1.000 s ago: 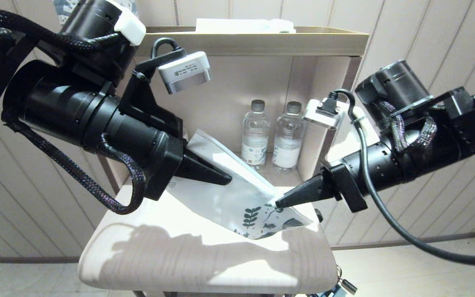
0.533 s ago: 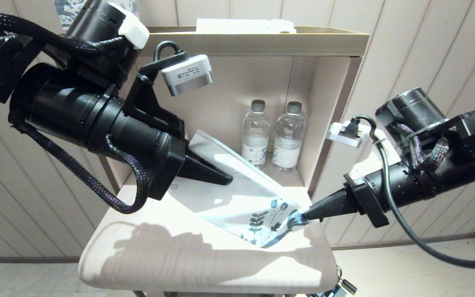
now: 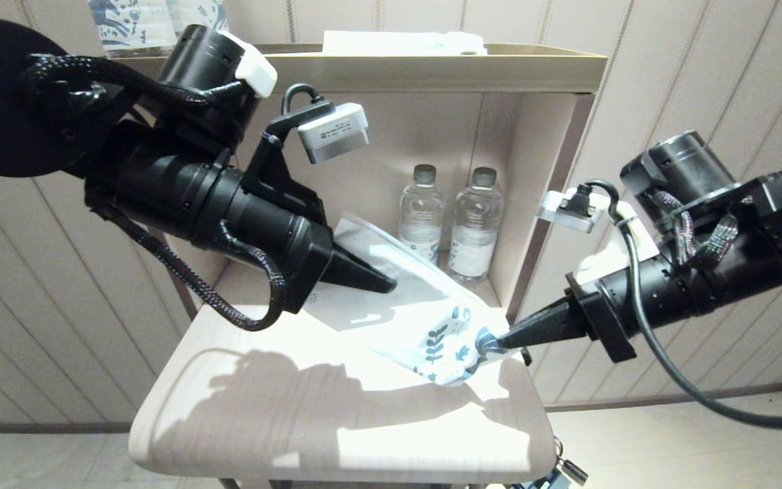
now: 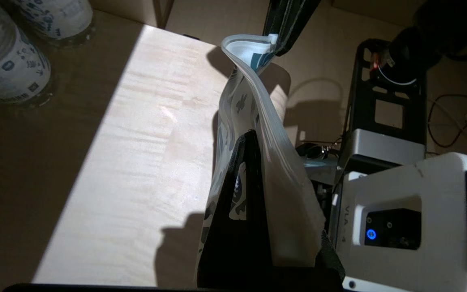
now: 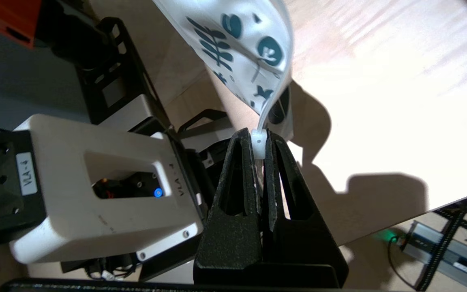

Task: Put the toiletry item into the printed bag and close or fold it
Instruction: Close the strorage bag and place it on the desk

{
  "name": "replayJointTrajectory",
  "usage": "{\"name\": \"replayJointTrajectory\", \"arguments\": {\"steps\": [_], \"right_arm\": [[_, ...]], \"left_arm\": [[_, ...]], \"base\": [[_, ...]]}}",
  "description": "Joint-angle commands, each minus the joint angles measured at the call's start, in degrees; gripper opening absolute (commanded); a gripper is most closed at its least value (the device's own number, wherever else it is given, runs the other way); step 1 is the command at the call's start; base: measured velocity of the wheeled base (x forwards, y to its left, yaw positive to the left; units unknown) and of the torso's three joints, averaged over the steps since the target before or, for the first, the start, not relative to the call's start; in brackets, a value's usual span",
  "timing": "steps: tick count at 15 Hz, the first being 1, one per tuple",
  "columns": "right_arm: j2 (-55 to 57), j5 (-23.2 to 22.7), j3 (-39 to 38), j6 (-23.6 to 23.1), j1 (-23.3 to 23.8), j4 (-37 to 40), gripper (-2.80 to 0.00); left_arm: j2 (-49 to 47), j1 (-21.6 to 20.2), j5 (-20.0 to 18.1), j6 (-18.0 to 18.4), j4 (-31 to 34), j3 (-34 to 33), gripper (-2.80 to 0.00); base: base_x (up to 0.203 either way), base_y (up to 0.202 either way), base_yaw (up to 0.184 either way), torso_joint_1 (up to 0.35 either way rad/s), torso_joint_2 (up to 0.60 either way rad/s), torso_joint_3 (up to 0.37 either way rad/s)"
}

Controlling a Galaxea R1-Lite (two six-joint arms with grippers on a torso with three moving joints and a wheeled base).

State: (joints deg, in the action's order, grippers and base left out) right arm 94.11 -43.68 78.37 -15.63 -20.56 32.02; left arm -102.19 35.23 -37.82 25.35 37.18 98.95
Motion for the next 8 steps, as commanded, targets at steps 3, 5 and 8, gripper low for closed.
{"name": "replayJointTrajectory", "arguments": {"steps": [3,5,8], "right_arm": [[8.33,1.35,9.37,0.32,-0.66,0.46,-2.80],[11.43,2.71,12.05,0.80,-0.65,0.51,-2.80],[13.61,6.55,13.63,1.58,-0.71,0.38,0.00]], "left_arm": [[-8.61,-1.67,0.30,-1.68,-4.86,3.75,-2.80],[-11.94,-3.65,1.99,-1.74,-5.79,5.99,-2.80],[-12.16,-4.02,2.40,-1.62,-5.98,5.64,-2.80]], "base": [[0.000,0.000,0.000,0.000,0.00,0.000],[0.000,0.000,0.000,0.000,0.00,0.000],[0.000,0.000,0.000,0.000,0.00,0.000]]}}
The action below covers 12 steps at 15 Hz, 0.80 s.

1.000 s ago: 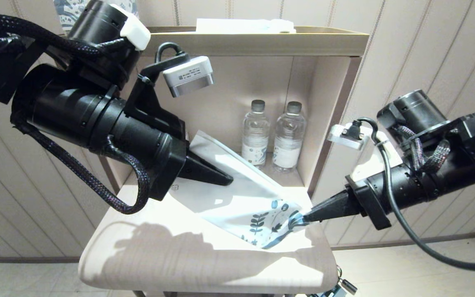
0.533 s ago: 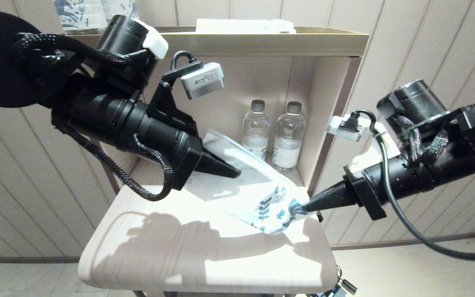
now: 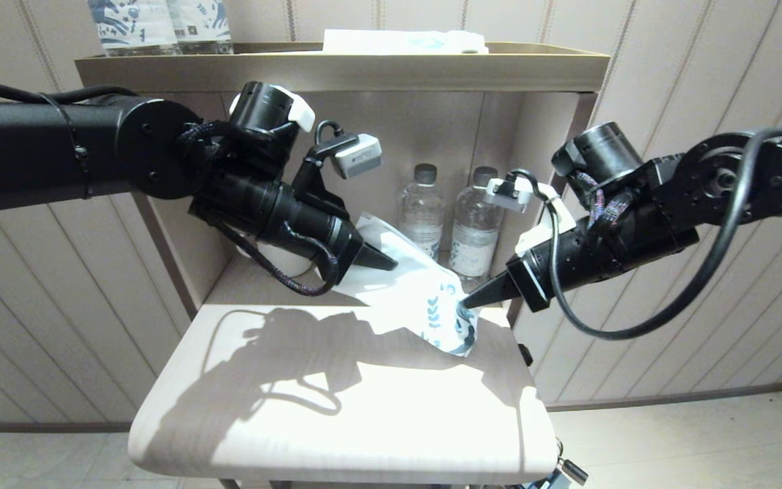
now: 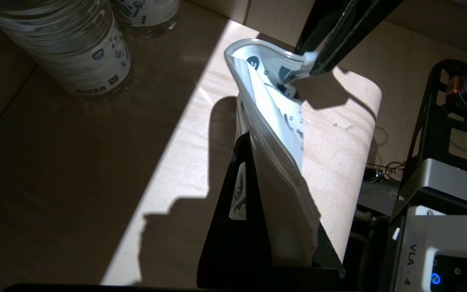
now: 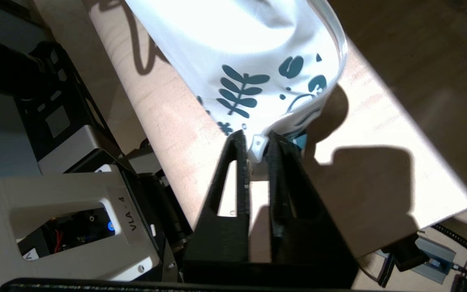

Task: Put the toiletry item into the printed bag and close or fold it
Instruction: Close the strorage bag and place it on the desk

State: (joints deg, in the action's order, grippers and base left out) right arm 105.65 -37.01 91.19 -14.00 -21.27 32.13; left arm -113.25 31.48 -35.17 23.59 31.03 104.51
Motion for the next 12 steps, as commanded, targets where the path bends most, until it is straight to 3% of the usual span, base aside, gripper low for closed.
{"name": "replayJointTrajectory", "arguments": {"steps": [1,9,11,12], "right_arm": [[2.19,-0.08,0.65,0.64,0.09,0.21,0.00],[-0.24,0.09,-0.66,0.75,1.33,0.31,0.00],[-4.55,0.14,-2.73,0.72,2.16,0.11,-2.80],[-7.28,0.23,-4.21,0.65,2.37,0.04,0.00]], "left_arm": [[-1.02,-0.36,-0.25,0.14,0.23,0.07,-2.80],[-0.74,-0.98,-0.45,0.05,0.70,-1.15,-2.80],[-0.48,-1.12,-0.67,-0.03,0.62,-1.63,-2.80],[-0.32,-1.07,-0.69,0.05,0.62,-1.77,-2.80]], "base": [[0.000,0.000,0.000,0.000,0.00,0.000],[0.000,0.000,0.000,0.000,0.00,0.000],[0.000,0.000,0.000,0.000,0.00,0.000],[0.000,0.000,0.000,0.000,0.00,0.000]]}}
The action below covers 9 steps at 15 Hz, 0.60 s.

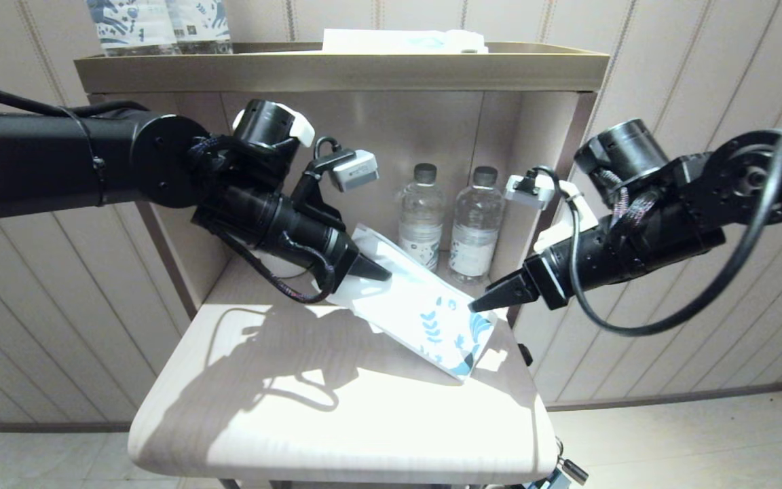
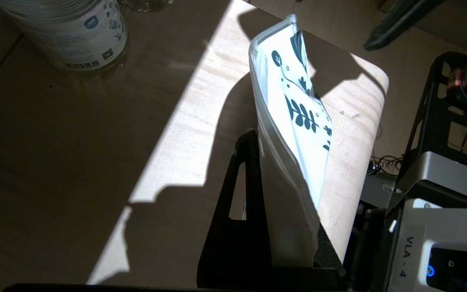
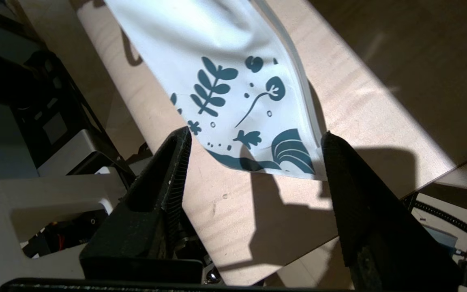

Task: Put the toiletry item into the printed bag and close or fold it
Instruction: Close the strorage bag and place it on the desk

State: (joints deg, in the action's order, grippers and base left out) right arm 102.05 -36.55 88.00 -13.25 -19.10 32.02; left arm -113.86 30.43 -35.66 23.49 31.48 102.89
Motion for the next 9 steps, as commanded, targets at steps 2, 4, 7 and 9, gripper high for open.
{"name": "replayJointTrajectory", "arguments": {"steps": [2,4,7,9], "right_arm": [[-9.05,-0.14,-4.95,-0.27,0.55,0.11,0.00],[-14.14,-0.08,-10.38,-0.35,1.23,0.01,0.00],[-17.96,-0.26,-18.33,-0.52,5.71,-5.50,0.00],[-18.93,-0.29,-21.78,0.61,6.98,-14.92,0.00]], "left_arm": [[0.77,-0.02,-0.04,-0.27,0.25,-0.23,-2.80],[1.47,-0.02,0.13,-0.37,0.27,-1.04,-2.80],[1.78,-0.02,0.15,-0.55,0.16,-2.08,-2.80],[1.02,-0.02,0.23,-1.26,-0.04,-1.59,-2.80]], "base": [[0.000,0.000,0.000,0.000,0.00,0.000],[0.000,0.000,0.000,0.000,0.00,0.000],[0.000,0.000,0.000,0.000,0.00,0.000],[0.000,0.000,0.000,0.000,0.00,0.000]]}}
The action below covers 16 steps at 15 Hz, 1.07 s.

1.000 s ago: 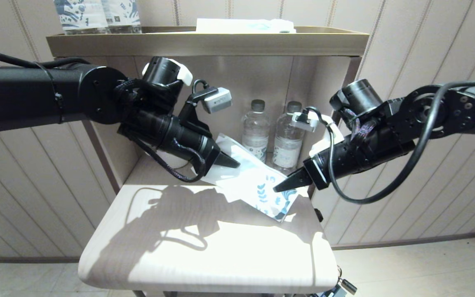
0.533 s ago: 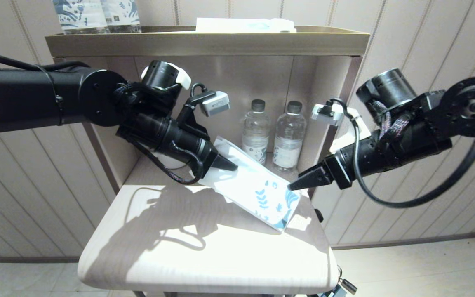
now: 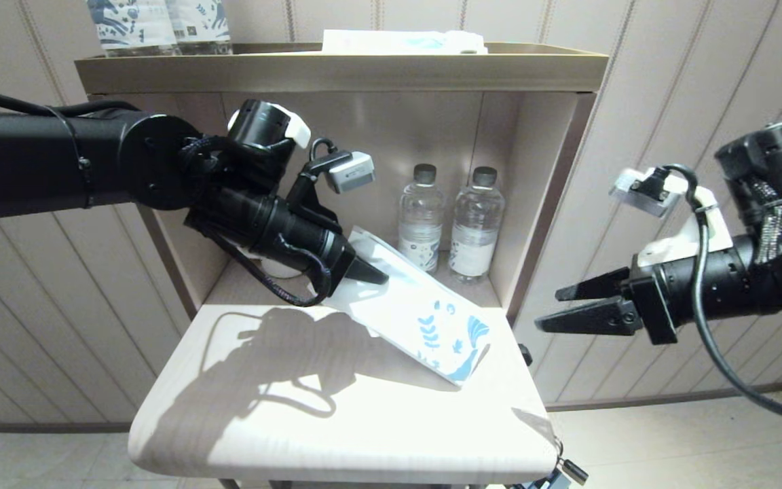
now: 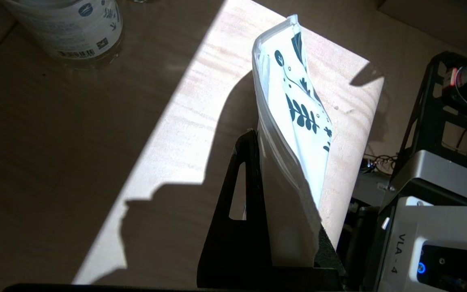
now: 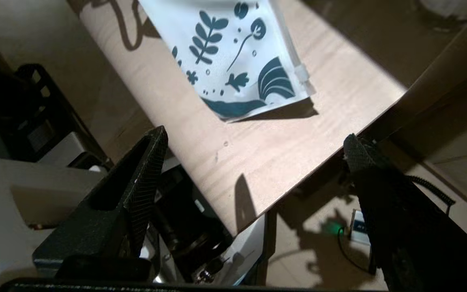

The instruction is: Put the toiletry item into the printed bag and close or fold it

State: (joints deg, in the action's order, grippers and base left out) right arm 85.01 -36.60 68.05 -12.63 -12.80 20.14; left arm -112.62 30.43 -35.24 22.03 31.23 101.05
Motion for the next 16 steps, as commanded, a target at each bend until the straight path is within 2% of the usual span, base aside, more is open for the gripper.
{"name": "replayJointTrajectory", "arguments": {"steps": [1,2,6,10,11,14,16], "right_arm": [[-2.04,-0.31,-1.78,0.40,0.93,-3.70,0.00],[-2.11,-0.32,-1.89,0.47,0.93,-3.79,0.00],[-1.78,-0.49,-2.22,0.24,0.93,-4.05,0.00],[-1.87,-0.49,-2.08,0.33,1.11,-4.05,0.00],[-1.87,-0.49,-1.95,0.41,1.11,-4.14,0.00],[-1.95,-0.43,-1.87,0.41,1.27,-4.05,0.00],[-2.94,-0.19,-2.73,0.13,3.52,-3.86,0.00]], "left_arm": [[-0.32,-0.02,-0.12,-0.19,-0.18,-0.30,-2.80],[-0.67,-0.06,0.30,-0.38,-0.91,-0.66,0.00],[-1.59,-0.84,3.41,-0.67,-3.75,0.01,0.00],[0.05,-3.95,3.51,-0.83,-3.90,0.84,0.00],[1.64,-4.36,3.51,-0.84,-3.74,-0.27,-2.80],[9.53,-4.59,3.53,-0.97,-3.15,-7.19,-2.80],[18.21,-3.99,4.40,-1.02,-2.52,-12.96,-2.80]], "base": [[0.000,0.000,0.000,0.000,0.00,0.000],[0.000,0.000,0.000,0.000,0.00,0.000],[0.000,0.000,0.000,0.000,0.00,0.000],[0.000,0.000,0.000,0.000,0.00,0.000],[0.000,0.000,0.000,0.000,0.00,0.000],[0.000,0.000,0.000,0.000,0.00,0.000],[0.000,0.000,0.000,0.000,0.00,0.000]]}}
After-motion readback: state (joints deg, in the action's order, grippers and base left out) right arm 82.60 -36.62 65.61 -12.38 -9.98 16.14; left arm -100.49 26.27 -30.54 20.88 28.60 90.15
